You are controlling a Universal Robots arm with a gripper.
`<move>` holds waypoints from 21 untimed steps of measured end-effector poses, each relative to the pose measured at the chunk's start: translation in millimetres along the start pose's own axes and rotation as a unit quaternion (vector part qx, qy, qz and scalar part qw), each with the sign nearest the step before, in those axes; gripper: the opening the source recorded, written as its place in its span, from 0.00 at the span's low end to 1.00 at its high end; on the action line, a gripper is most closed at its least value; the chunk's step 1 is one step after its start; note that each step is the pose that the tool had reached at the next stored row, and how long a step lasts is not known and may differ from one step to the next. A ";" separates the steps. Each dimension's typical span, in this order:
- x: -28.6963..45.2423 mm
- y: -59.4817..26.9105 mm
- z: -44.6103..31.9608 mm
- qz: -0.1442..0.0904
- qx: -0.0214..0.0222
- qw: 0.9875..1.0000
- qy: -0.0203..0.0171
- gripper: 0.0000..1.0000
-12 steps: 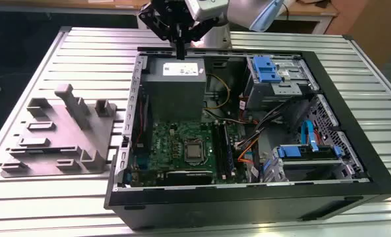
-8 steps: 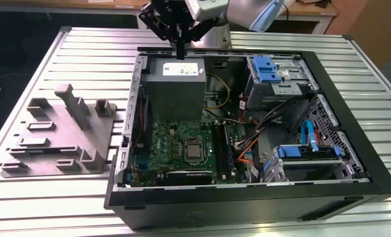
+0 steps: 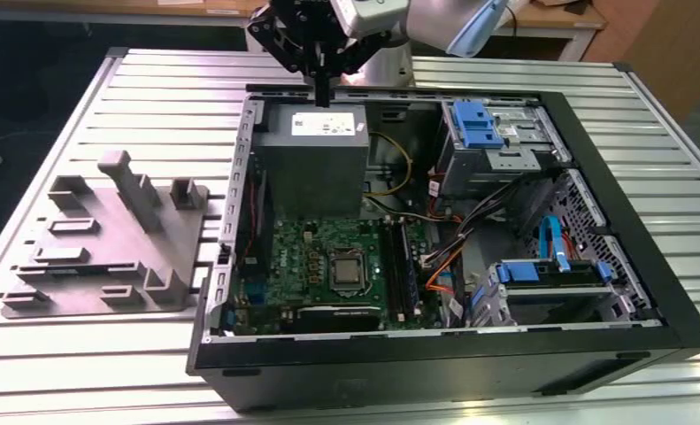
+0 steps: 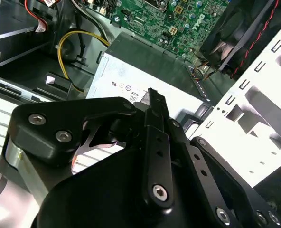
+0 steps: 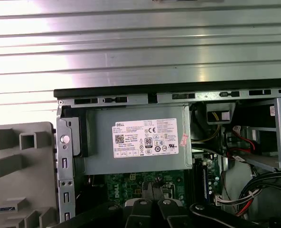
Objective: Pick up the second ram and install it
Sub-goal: 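Reach for the second ram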
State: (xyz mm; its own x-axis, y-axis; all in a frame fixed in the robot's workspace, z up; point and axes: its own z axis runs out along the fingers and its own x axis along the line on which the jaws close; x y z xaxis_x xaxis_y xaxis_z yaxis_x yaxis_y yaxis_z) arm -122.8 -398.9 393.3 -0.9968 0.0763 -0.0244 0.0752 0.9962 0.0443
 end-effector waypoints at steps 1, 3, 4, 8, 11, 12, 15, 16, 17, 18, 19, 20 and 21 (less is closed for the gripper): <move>0.5 0.0 0.0 0.000 0.000 1.000 0.000 0.11; 2.3 -0.2 0.0 0.000 0.000 1.000 0.000 0.11; 3.5 -0.3 -0.1 0.000 0.000 1.000 0.000 0.11; 8.0 -0.6 0.0 0.000 0.000 1.000 0.000 0.11; 10.9 -0.9 0.0 0.000 0.000 1.000 0.000 0.11; 11.9 -0.9 0.0 0.000 0.000 1.000 0.000 0.11; 16.7 -1.3 0.0 0.000 0.000 1.000 0.000 0.11; 18.2 -1.4 -0.1 0.000 0.000 1.000 0.000 0.11; 19.5 -1.5 -0.1 0.000 0.000 1.000 0.000 0.11; 21.1 -1.6 -0.1 0.000 0.000 1.000 0.000 0.11; 22.7 -1.8 0.0 0.000 0.000 1.000 0.000 0.11; 24.1 -1.9 -0.1 0.000 0.000 1.000 0.000 0.11; 25.7 -2.0 -0.1 0.000 0.000 1.000 0.000 0.11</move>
State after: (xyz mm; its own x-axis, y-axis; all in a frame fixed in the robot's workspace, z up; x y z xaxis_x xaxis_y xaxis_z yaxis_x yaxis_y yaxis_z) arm -148.5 -398.9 392.7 -0.9968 0.0763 -0.0245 0.0751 0.9962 0.0443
